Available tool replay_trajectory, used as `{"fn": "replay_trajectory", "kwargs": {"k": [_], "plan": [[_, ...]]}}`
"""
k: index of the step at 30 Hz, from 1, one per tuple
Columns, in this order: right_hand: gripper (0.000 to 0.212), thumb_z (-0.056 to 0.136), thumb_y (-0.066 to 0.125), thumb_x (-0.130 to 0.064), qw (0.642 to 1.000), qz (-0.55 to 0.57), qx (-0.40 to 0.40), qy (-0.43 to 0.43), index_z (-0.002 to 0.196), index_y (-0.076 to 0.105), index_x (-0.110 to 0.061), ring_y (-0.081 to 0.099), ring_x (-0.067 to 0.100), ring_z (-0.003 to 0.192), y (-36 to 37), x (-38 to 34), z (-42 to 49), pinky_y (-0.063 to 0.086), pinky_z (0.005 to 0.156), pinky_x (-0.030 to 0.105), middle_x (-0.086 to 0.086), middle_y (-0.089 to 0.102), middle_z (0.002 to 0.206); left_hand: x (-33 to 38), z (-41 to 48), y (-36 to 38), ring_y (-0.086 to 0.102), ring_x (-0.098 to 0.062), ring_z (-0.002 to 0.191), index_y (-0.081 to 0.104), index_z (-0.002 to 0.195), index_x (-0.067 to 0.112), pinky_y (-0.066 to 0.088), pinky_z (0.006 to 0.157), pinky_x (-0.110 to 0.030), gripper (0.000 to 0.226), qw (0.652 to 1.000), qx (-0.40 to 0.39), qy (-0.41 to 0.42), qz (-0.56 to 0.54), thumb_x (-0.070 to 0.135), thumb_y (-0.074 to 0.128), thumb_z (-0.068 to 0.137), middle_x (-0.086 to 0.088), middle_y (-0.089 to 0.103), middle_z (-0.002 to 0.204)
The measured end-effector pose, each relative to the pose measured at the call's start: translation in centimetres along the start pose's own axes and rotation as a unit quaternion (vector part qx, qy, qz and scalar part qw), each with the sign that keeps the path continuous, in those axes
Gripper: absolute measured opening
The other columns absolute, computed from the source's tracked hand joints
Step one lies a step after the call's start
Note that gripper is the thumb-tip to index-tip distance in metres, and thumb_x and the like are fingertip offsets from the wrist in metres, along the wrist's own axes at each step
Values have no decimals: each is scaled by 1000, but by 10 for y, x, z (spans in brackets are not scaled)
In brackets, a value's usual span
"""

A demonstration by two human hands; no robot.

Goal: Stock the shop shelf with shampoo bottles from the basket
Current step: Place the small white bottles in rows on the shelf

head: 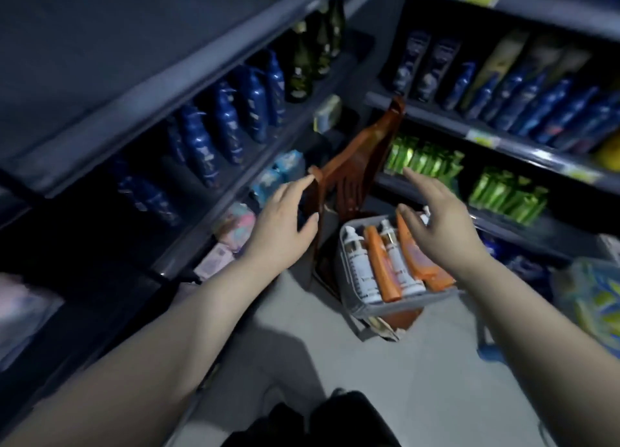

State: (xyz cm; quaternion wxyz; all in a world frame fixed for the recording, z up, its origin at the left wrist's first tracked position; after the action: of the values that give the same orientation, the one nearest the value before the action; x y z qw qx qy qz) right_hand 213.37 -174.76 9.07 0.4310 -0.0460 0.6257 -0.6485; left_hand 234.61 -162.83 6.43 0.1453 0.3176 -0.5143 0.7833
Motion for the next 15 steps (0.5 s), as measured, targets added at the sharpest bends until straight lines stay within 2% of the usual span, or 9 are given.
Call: {"fn": "replay_trajectory", "kwargs": {"k": [2, 5, 7, 12, 15], "plan": [[54, 94, 57, -17, 999, 4, -1, 49, 145, 39, -16, 44, 25, 131, 5, 32, -15, 33, 101, 28, 8, 48, 144, -6, 3, 30, 49, -25, 125, 45, 139, 10, 33, 103, -25, 56, 999, -39, -4, -9, 13, 64, 87, -11, 53, 134], [54, 92, 57, -17, 995, 14, 0, 102, 143, 42, -16, 44, 25, 133, 16, 80, -34, 35, 107, 35, 6, 48, 144, -13, 7, 76, 52, -26, 124, 46, 139, 10, 40, 104, -34, 56, 996, -82, -29, -27, 12, 64, 86, -11, 54, 133], [54, 91, 57, -20, 991, 12, 0, 134, 142, 43, -14, 45, 25, 132, 23, 111, -42, 37, 107, 37, 6, 49, 143, -14, 7, 106, 51, -25, 125, 45, 139, 10, 38, 105, -33, 56, 992, -109, -51, -38, 11, 64, 87, -11, 53, 134], [55, 90, 60, -11, 976, 33, -17, 216, 143, 42, -11, 45, 26, 128, 42, 184, -50, 31, 96, 22, 9, 51, 140, -15, 12, 182, 48, -23, 127, 43, 141, 13, 37, 103, -32, 57, 979, -163, -113, -42, 15, 63, 88, -8, 50, 137], [56, 91, 60, -13, 968, 36, -48, 243, 143, 41, -10, 46, 28, 127, 58, 230, -48, 34, 95, 25, 10, 50, 141, -8, 23, 229, 47, -24, 125, 45, 140, 12, 38, 99, -29, 55, 971, -176, -152, -56, 18, 62, 87, -10, 50, 135]]}}
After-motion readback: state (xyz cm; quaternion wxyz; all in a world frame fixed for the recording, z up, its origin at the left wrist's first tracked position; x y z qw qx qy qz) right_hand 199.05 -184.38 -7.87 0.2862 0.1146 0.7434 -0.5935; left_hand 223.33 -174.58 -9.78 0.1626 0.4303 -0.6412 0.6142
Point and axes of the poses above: each hand's wrist, its own z-axis towards the middle knuckle, its own y-axis out of the palm, x = y × z, the point moved 2 cm from there along z, towards the middle knuckle
